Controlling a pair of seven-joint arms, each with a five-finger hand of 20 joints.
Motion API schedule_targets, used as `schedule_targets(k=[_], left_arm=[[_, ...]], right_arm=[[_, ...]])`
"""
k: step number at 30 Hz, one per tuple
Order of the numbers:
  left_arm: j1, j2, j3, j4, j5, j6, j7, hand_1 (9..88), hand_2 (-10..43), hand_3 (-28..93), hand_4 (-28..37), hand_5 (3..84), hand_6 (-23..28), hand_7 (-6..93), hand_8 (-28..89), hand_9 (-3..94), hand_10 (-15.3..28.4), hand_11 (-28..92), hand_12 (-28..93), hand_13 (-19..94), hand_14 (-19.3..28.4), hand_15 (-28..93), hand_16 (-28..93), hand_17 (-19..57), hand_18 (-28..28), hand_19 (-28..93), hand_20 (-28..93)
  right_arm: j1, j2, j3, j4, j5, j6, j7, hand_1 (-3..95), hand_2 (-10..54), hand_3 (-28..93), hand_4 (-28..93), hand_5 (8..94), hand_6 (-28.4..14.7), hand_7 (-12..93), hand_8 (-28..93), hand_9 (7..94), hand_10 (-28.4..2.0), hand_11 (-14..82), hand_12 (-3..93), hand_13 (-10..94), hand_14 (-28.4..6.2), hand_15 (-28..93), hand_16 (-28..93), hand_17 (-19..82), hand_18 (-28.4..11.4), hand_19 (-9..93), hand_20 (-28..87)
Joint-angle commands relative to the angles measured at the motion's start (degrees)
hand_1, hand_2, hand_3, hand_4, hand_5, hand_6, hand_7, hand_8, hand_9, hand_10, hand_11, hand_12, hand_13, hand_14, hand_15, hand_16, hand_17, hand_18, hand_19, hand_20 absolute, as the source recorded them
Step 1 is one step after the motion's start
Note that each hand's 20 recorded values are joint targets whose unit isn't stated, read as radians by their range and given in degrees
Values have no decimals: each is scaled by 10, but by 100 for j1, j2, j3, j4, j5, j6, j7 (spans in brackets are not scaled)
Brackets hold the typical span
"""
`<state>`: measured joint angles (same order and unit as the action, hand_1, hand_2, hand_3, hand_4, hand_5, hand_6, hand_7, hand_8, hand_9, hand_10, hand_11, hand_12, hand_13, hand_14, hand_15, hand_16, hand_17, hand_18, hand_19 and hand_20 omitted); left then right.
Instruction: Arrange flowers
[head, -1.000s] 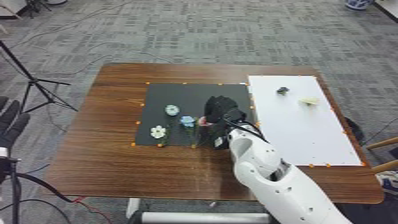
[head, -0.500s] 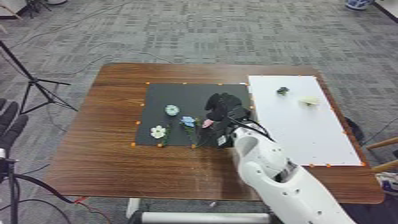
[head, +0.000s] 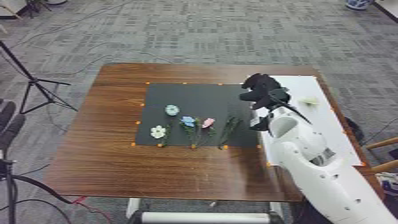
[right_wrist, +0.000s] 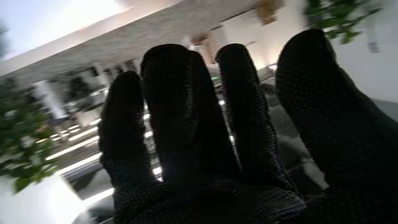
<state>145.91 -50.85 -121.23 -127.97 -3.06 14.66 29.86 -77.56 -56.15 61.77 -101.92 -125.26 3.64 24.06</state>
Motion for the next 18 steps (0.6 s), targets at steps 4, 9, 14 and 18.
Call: schedule_targets(k=[4, 9, 14, 18], left_arm=[[350, -85, -216, -154, 88, 111, 201, 187, 176, 697, -283, 349, 75, 66, -64, 295, 120, 88, 123, 197, 122, 173, -16, -45, 94, 165, 97], [384, -85, -184, -165, 118, 46, 226, 187, 176, 697, -283, 349, 75, 67, -64, 295, 119, 89, 123, 198, 122, 173, -17, -45, 93, 164, 98], [378, -83, -136, -146, 104, 61, 250, 189, 176, 695, -283, 348, 75, 68, -65, 295, 117, 90, 122, 198, 121, 173, -17, -45, 93, 164, 98], [357, -87, -114, -144, 126, 61, 219, 190, 177, 694, -283, 348, 74, 69, -65, 295, 118, 91, 122, 198, 122, 173, -17, -44, 93, 163, 98]], right_arm=[[101, 1638, 1080, 1107, 404, -308, -663, 427, -95, 775, -283, 568, -21, 188, -125, 565, -130, 129, 153, 586, -100, 612, 243, 253, -215, 710, 365], [111, 1729, 1083, 1459, 70, -608, -872, 427, -95, 780, -283, 536, -9, 198, -131, 530, -118, 114, 148, 569, -81, 587, 236, 237, -202, 676, 345], [80, 1760, 1034, 1474, -90, -531, -739, 423, -95, 781, -283, 493, -12, 194, -137, 505, -112, 101, 146, 574, -72, 576, 231, 237, -201, 673, 337], [104, 1747, 856, 1519, -172, -308, -650, 460, -95, 704, -283, 487, -12, 184, -133, 502, -108, 98, 143, 579, -67, 573, 229, 238, -201, 675, 332]])
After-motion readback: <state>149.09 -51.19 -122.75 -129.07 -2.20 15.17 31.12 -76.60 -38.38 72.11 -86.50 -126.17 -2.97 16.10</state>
